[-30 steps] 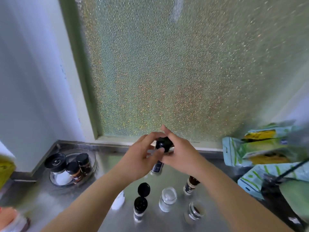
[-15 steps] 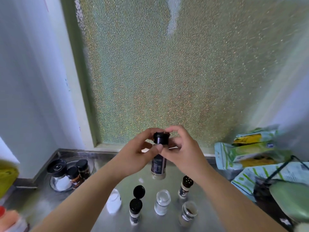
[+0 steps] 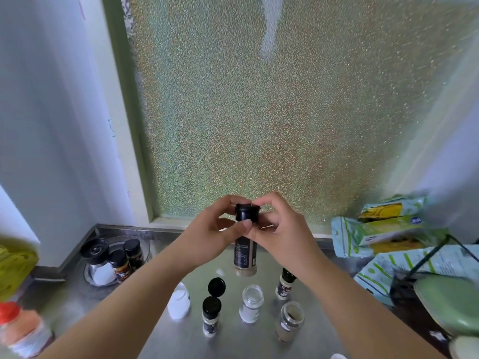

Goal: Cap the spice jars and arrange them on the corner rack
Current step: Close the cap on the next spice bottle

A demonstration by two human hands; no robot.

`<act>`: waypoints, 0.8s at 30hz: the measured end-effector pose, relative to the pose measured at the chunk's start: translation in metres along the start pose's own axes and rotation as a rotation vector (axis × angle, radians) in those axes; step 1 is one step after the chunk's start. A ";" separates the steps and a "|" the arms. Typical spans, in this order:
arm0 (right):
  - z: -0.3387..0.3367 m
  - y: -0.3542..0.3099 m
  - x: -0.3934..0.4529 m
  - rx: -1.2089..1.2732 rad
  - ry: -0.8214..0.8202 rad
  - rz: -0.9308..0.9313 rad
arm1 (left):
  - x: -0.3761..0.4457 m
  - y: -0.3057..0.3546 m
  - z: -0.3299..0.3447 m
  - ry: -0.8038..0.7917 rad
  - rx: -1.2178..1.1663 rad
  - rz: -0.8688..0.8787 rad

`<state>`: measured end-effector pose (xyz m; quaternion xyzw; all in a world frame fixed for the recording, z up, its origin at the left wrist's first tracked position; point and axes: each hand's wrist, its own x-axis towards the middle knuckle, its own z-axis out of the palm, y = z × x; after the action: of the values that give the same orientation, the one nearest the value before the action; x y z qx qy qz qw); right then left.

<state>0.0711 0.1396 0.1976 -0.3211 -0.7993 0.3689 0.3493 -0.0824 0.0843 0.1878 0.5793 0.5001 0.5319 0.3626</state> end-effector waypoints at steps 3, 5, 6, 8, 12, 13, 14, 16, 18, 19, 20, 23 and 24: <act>0.003 -0.002 -0.001 -0.085 -0.032 -0.036 | 0.003 0.008 0.001 0.052 -0.013 -0.053; 0.006 -0.002 -0.001 -0.095 -0.019 -0.031 | 0.006 0.014 0.000 0.091 0.040 -0.055; 0.007 -0.002 -0.002 -0.082 -0.005 -0.026 | 0.007 0.016 -0.001 0.099 0.052 -0.054; 0.009 -0.001 -0.003 -0.020 0.022 0.001 | 0.006 0.018 -0.003 0.108 0.074 -0.048; 0.013 0.001 -0.005 0.082 0.005 0.103 | 0.005 0.017 -0.006 0.140 0.108 -0.026; 0.014 0.000 -0.006 0.087 -0.015 0.132 | 0.004 0.016 -0.006 0.147 0.101 -0.029; 0.016 -0.002 -0.008 0.093 -0.033 0.159 | 0.004 0.016 -0.006 0.155 0.085 -0.038; 0.019 -0.002 -0.008 0.105 -0.023 0.189 | 0.003 0.017 -0.006 0.159 0.046 -0.056; 0.021 0.000 -0.006 0.124 -0.005 0.194 | 0.000 0.017 -0.008 0.139 0.068 -0.032; 0.021 0.001 -0.006 0.141 -0.013 0.199 | 0.000 0.017 -0.010 0.118 0.102 -0.019; 0.022 0.002 -0.005 0.152 -0.034 0.210 | -0.001 0.018 -0.014 0.090 0.130 -0.008; 0.022 0.004 -0.006 0.188 -0.093 0.238 | -0.006 0.017 -0.025 -0.034 0.128 -0.034; 0.023 0.003 -0.007 0.199 -0.096 0.245 | -0.007 0.017 -0.027 -0.065 0.170 -0.048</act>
<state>0.0578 0.1275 0.1819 -0.3619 -0.7294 0.5010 0.2934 -0.1054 0.0703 0.2067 0.6125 0.5451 0.4598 0.3409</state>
